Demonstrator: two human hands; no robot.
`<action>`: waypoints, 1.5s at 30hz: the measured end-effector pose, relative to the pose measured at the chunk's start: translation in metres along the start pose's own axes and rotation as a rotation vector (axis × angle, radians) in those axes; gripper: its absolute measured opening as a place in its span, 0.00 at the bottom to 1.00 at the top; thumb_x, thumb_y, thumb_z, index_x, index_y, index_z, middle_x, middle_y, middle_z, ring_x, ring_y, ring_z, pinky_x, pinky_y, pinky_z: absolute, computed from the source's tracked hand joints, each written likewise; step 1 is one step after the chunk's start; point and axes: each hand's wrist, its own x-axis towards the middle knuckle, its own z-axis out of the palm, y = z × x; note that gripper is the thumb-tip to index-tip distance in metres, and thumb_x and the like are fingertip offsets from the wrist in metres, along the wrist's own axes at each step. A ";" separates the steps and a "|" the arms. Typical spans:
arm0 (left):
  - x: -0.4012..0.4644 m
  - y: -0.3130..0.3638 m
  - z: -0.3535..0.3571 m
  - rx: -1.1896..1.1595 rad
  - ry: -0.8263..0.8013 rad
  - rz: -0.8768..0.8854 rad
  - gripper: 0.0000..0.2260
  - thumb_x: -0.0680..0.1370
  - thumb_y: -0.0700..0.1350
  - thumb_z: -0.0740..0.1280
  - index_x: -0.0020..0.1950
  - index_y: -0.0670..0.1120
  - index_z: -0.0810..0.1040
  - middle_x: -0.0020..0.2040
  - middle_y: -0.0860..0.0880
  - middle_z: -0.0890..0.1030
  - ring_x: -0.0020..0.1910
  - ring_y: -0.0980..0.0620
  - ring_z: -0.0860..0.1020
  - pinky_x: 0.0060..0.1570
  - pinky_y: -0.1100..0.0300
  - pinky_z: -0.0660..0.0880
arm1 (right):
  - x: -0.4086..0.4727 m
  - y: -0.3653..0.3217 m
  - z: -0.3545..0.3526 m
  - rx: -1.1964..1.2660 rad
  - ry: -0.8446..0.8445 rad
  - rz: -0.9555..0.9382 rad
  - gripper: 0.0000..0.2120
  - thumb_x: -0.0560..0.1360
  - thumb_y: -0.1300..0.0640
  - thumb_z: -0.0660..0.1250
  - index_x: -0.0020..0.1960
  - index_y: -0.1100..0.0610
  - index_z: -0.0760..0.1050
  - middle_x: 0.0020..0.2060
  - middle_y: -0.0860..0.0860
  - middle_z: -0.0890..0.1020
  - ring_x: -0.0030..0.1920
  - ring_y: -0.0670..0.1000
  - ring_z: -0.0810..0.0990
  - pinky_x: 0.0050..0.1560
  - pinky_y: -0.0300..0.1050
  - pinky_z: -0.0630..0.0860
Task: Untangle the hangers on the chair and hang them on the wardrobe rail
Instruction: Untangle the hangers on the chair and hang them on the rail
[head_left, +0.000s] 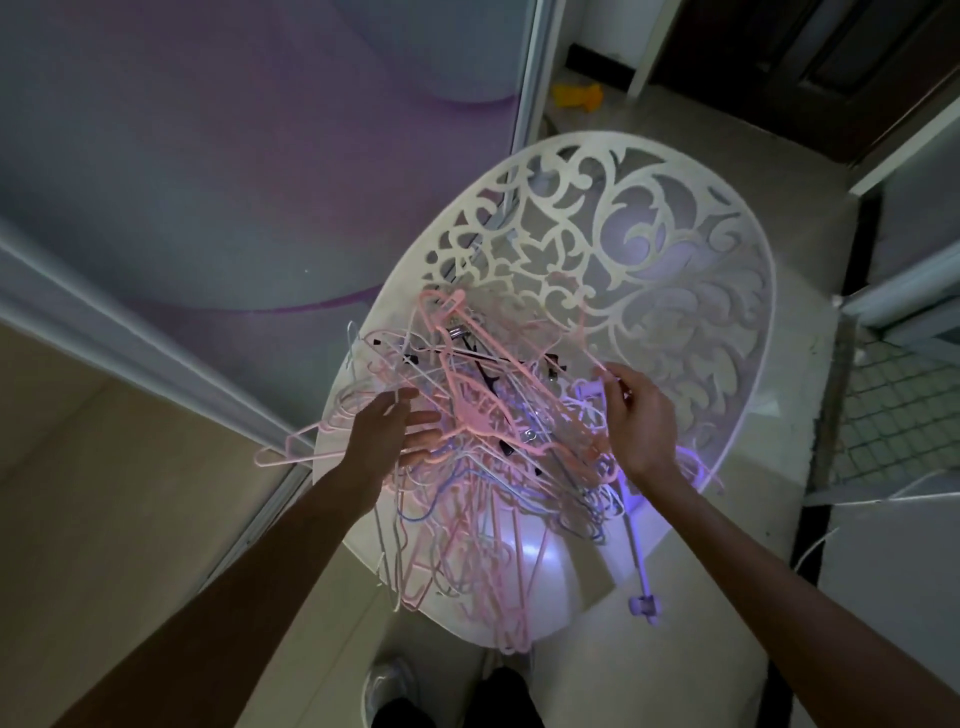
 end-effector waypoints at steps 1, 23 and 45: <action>-0.003 0.002 -0.001 0.012 0.006 0.027 0.08 0.83 0.43 0.54 0.58 0.46 0.71 0.42 0.47 0.81 0.28 0.57 0.81 0.29 0.65 0.75 | 0.001 -0.001 -0.005 0.030 0.035 0.012 0.14 0.78 0.54 0.58 0.57 0.56 0.79 0.48 0.55 0.83 0.47 0.56 0.80 0.43 0.42 0.68; -0.224 0.128 -0.118 0.171 -0.085 -0.027 0.10 0.82 0.43 0.55 0.57 0.43 0.75 0.54 0.46 0.77 0.43 0.53 0.77 0.42 0.61 0.74 | -0.054 -0.189 -0.185 -0.026 -0.486 -0.026 0.12 0.78 0.60 0.61 0.58 0.56 0.79 0.32 0.50 0.78 0.29 0.45 0.72 0.29 0.32 0.67; -0.493 0.135 -0.323 0.133 0.666 0.249 0.11 0.81 0.42 0.59 0.39 0.47 0.74 0.34 0.50 0.74 0.14 0.63 0.71 0.31 0.64 0.70 | -0.222 -0.479 -0.174 -0.067 -0.709 -0.725 0.09 0.75 0.56 0.67 0.53 0.54 0.82 0.36 0.43 0.78 0.44 0.46 0.76 0.38 0.31 0.68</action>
